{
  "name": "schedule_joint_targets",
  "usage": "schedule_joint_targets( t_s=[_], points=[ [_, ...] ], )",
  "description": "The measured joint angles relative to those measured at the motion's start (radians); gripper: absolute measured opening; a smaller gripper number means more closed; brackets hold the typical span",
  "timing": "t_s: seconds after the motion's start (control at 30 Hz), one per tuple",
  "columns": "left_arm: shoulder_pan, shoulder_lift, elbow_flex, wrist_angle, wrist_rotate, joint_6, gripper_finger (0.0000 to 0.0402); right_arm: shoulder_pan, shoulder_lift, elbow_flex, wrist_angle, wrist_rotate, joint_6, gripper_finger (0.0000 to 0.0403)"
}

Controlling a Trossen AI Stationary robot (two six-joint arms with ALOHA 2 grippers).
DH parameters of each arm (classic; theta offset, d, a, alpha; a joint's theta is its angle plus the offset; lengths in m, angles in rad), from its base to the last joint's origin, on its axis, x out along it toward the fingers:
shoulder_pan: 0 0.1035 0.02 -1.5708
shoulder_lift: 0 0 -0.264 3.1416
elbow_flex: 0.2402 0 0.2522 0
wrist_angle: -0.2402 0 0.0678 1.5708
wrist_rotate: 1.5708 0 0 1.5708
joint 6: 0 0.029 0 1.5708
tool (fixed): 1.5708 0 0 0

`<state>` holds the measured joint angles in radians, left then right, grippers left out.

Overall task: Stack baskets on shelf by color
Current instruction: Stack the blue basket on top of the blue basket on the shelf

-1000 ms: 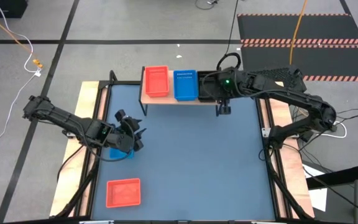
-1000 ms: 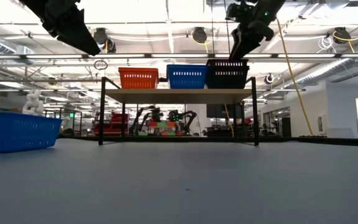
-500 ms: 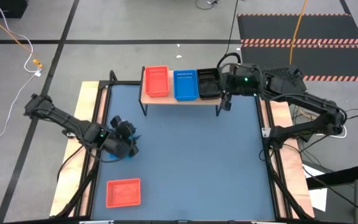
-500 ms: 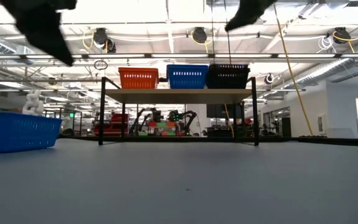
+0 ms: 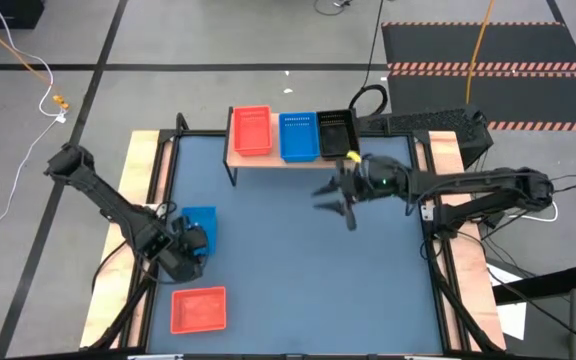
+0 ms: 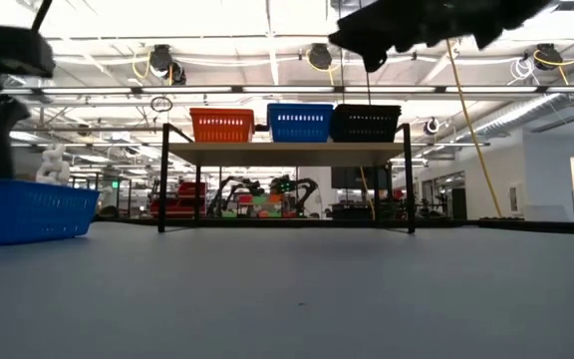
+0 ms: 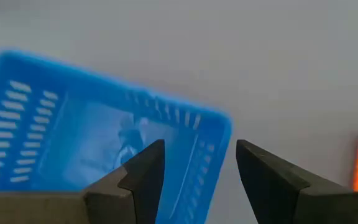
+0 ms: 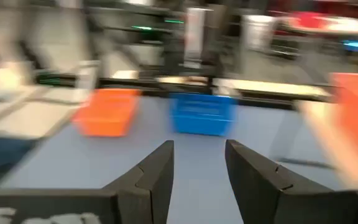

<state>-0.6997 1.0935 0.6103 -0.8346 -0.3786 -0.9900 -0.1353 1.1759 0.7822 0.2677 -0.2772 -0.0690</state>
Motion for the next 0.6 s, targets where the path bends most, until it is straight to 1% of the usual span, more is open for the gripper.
schedule_joint_targets(
  t_s=[0.07, 0.13, 0.23, 0.3, 0.33, 0.4, 0.47, 0.53, 0.57, 0.6],
  points=[
    [-0.021, 0.0, -0.022, 0.001, 0.014, -0.026, 0.02, 0.017, 0.0, -0.043, 0.062, -0.107, -0.003, 0.0137],
    [-0.038, 0.0, -0.033, 0.002, 0.016, -0.042, 0.02, 0.032, -0.013, -0.058, 0.081, -0.172, 0.012, 0.0137],
    [-0.045, 0.0, -0.042, 0.002, 0.018, -0.034, 0.0199, 0.056, -0.036, -0.056, 0.094, -0.172, 0.031, 0.0137],
    [-0.045, 0.0, -0.049, 0.003, 0.017, -0.025, 0.0187, 0.07, -0.047, -0.056, 0.096, -0.171, 0.031, 0.0137],
    [-0.045, 0.0, -0.054, 0.007, 0.018, -0.016, 0.0176, 0.076, -0.052, -0.056, 0.101, -0.171, 0.031, 0.0137],
    [-0.045, 0.0, -0.069, 0.039, 0.024, 0.003, 0.0141, 0.09, -0.063, -0.056, 0.102, -0.178, 0.026, 0.0137],
    [-0.045, 0.0, -0.084, 0.098, 0.052, 0.042, 0.0095, 0.1, -0.07, -0.056, 0.085, -0.226, -0.005, 0.0137],
    [-0.046, 0.0, -0.098, 0.175, 0.103, 0.112, 0.0042, 0.108, -0.07, -0.056, 0.06, -0.286, -0.051, 0.0137],
    [-0.046, 0.0, -0.101, 0.209, 0.121, 0.153, 0.0022, 0.112, -0.07, -0.056, 0.045, -0.307, -0.077, 0.0137],
    [-0.047, -0.001, -0.102, 0.238, 0.143, 0.185, 0.0014, 0.116, -0.07, -0.056, 0.034, -0.318, -0.103, 0.0137]
  ],
)
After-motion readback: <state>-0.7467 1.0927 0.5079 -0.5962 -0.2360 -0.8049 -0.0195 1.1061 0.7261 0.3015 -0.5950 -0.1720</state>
